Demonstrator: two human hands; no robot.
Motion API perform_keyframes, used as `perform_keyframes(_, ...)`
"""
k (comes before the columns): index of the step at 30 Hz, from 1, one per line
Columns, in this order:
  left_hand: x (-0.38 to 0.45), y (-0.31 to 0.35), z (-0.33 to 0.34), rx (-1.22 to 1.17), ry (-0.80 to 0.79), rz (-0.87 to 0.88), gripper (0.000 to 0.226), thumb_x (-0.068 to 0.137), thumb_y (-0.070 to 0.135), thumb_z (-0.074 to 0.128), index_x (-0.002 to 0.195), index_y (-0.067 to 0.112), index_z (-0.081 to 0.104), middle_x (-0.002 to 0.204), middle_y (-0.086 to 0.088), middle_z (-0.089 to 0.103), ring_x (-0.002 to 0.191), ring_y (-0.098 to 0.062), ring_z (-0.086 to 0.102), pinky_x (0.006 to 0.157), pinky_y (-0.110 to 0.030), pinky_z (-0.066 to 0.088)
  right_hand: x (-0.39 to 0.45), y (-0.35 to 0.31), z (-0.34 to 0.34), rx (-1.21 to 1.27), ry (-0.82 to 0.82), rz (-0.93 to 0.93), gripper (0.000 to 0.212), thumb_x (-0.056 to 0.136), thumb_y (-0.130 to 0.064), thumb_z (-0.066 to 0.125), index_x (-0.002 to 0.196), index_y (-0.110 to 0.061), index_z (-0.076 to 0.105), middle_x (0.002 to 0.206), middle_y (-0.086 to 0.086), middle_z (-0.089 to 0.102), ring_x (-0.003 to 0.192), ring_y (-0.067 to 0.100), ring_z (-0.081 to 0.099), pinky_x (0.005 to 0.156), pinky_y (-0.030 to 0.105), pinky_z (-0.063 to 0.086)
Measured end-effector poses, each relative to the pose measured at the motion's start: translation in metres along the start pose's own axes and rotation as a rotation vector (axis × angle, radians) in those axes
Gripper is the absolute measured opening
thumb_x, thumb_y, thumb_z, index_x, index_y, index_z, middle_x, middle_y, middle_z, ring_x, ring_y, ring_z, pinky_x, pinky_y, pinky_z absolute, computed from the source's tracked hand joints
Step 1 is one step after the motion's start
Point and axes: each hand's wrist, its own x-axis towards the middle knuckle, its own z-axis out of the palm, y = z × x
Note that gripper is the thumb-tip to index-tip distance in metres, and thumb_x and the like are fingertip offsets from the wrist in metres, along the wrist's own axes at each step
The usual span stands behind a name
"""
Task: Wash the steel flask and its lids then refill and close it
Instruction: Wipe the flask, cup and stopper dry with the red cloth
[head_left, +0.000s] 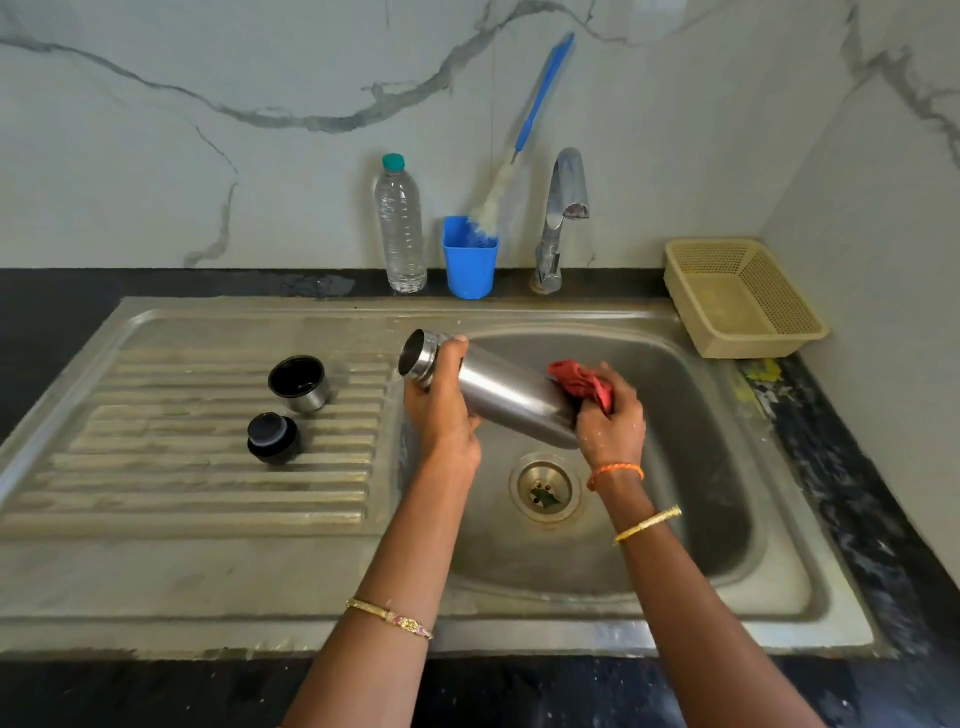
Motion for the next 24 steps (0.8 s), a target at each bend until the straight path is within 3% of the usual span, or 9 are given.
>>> perform_keyframes(2,-0.002,-0.001,0.003,0.006,0.015,-0.041,0.029,0.077,0.020,0.074,0.104,0.023,0.062,0.091,0.000,0.067,0.092,-0.020,0.064,0.084,-0.045,0.055,-0.004,-0.004,0.004,0.052,0.042,0.065,0.047,0.075,0.007,0.043,0.100,-0.028,0.065,0.104,0.002,0.065,0.105,0.023,0.058,0.093,0.030,0.044)
perform_keyframes(4,0.000,0.004,0.006,0.016,0.017,-0.078,0.031,0.076,0.023,0.076,0.103,0.023,0.062,0.092,-0.002,0.067,0.092,-0.021,0.064,0.084,-0.045,0.054,-0.009,-0.011,0.009,0.110,0.107,0.078,0.050,0.077,0.009,0.042,0.104,-0.027,0.065,0.101,-0.002,0.064,0.098,0.018,0.058,0.091,0.028,0.045)
perform_keyframes(7,0.002,0.018,0.009,0.084,-0.074,-0.100,0.046,0.072,0.030,0.079,0.113,0.022,0.060,0.107,-0.006,0.067,0.101,-0.024,0.064,0.086,-0.054,0.053,-0.006,-0.019,0.008,0.177,0.136,0.071,0.049,0.082,0.009,0.043,0.112,-0.024,0.063,0.103,-0.004,0.061,0.098,0.015,0.056,0.093,0.028,0.045)
perform_keyframes(11,0.004,0.042,0.012,0.397,-0.332,-0.075,0.058,0.065,0.040,0.075,0.117,0.022,0.057,0.115,-0.009,0.061,0.108,-0.026,0.061,0.084,-0.057,0.054,0.027,-0.026,0.004,0.315,0.129,0.124,0.036,0.088,0.006,0.046,0.110,-0.019,0.061,0.101,0.001,0.061,0.105,0.020,0.057,0.098,0.029,0.043)
perform_keyframes(13,0.006,0.049,0.016,0.438,-0.358,-0.083,0.051,0.070,0.037,0.074,0.116,0.021,0.057,0.115,-0.011,0.059,0.108,-0.029,0.060,0.082,-0.057,0.055,0.036,-0.029,0.005,0.318,0.101,0.101,0.039,0.087,0.008,0.045,0.108,-0.020,0.062,0.107,0.001,0.064,0.109,0.021,0.058,0.102,0.032,0.043)
perform_keyframes(15,0.008,0.046,0.019,0.401,-0.297,-0.067,0.035,0.078,0.034,0.072,0.109,0.022,0.059,0.112,-0.013,0.063,0.105,-0.030,0.063,0.078,-0.056,0.056,0.033,-0.033,0.012,0.270,0.091,0.002,0.045,0.084,0.009,0.042,0.109,-0.021,0.064,0.110,-0.001,0.064,0.109,0.018,0.058,0.100,0.026,0.044)
perform_keyframes(18,0.005,0.032,0.030,0.320,-0.200,-0.046,0.032,0.080,0.035,0.072,0.106,0.019,0.063,0.102,-0.009,0.069,0.095,-0.025,0.067,0.076,-0.050,0.058,0.017,-0.047,0.026,0.094,0.091,-0.386,0.052,0.070,-0.004,0.041,0.113,-0.020,0.065,0.115,-0.003,0.064,0.112,0.019,0.055,0.102,0.034,0.041)
perform_keyframes(21,0.003,0.022,0.041,0.130,-0.113,0.054,0.022,0.084,0.027,0.072,0.098,0.011,0.069,0.082,-0.001,0.073,0.079,-0.014,0.069,0.068,-0.025,0.057,-0.014,-0.064,0.046,-0.005,-0.051,-0.660,0.057,0.072,-0.020,0.040,0.126,-0.023,0.059,0.134,-0.001,0.055,0.131,0.025,0.042,0.112,0.046,0.024)
perform_keyframes(24,0.006,0.022,0.036,-0.031,-0.077,0.050,0.042,0.082,0.033,0.073,0.109,0.001,0.068,0.094,-0.009,0.074,0.086,-0.019,0.071,0.080,-0.030,0.059,-0.034,-0.059,0.051,-0.082,-0.083,-0.765,0.052,0.082,-0.025,0.042,0.133,-0.031,0.051,0.146,0.001,0.043,0.142,0.030,0.023,0.112,0.050,0.011)
